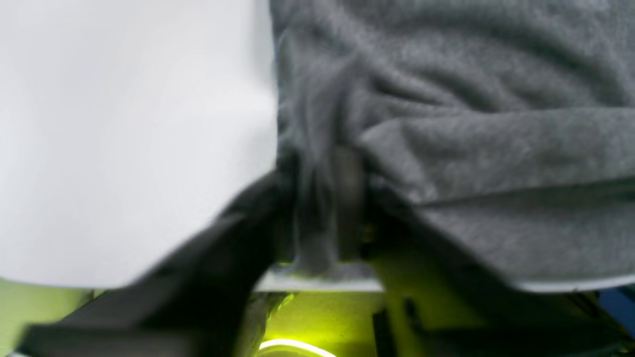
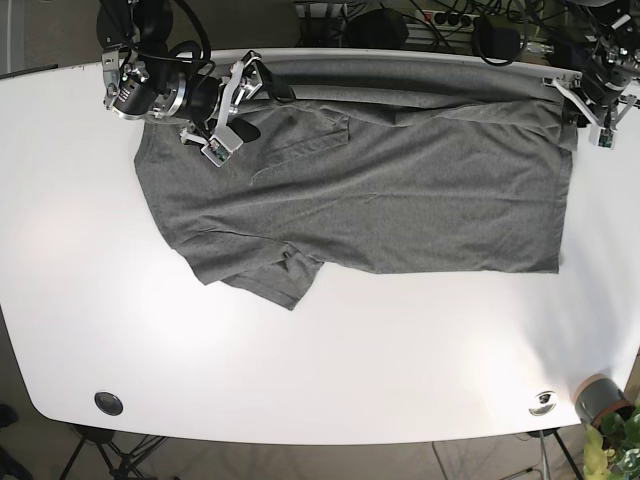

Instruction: Fold the T-shirt properly

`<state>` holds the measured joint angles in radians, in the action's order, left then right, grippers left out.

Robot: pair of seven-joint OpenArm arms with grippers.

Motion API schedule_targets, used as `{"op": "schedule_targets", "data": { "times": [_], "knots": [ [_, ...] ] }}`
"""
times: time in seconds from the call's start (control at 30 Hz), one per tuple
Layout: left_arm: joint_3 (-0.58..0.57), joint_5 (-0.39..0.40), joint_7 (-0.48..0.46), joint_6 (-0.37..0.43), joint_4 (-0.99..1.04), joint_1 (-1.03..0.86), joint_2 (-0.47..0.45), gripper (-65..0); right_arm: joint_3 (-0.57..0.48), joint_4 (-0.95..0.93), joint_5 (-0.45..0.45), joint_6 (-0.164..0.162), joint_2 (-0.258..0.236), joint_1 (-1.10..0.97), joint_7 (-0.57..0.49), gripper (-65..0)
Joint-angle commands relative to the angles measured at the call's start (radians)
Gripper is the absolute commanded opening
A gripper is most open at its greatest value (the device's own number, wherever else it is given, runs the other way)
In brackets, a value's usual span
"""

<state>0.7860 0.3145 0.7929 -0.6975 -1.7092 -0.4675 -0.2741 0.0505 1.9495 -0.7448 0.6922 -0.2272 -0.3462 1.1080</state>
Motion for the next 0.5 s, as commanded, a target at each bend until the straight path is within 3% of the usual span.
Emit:
{"op": "schedule_targets", "data": {
  "times": [0.0, 0.13, 0.23, 0.47],
  "knots": [
    [0.010, 0.010, -0.016, -0.001, -0.018, -0.003, -0.018, -45.1, 0.002, 0.017, -0.023, 0.006, -0.005, 0.003, -0.018, -14.9],
    [0.013, 0.010, -0.016, -0.001, -0.018, 0.002, -0.018, -50.3, 0.002, 0.017, -0.023, 0.006, -0.005, 0.003, -0.018, -14.9],
    [0.023, 0.012, -0.016, -0.001, -0.018, 0.003, -0.020, -50.1, 0.002, 0.017, -0.023, 0.006, -0.005, 0.003, -0.018, -14.9],
    [-0.017, 0.008, -0.014, -0.001, -0.013, -0.004, -0.032, -41.1, 0.002, 0.017, -0.023, 0.006, -0.005, 0.003, -0.018, -14.9]
  ]
}}
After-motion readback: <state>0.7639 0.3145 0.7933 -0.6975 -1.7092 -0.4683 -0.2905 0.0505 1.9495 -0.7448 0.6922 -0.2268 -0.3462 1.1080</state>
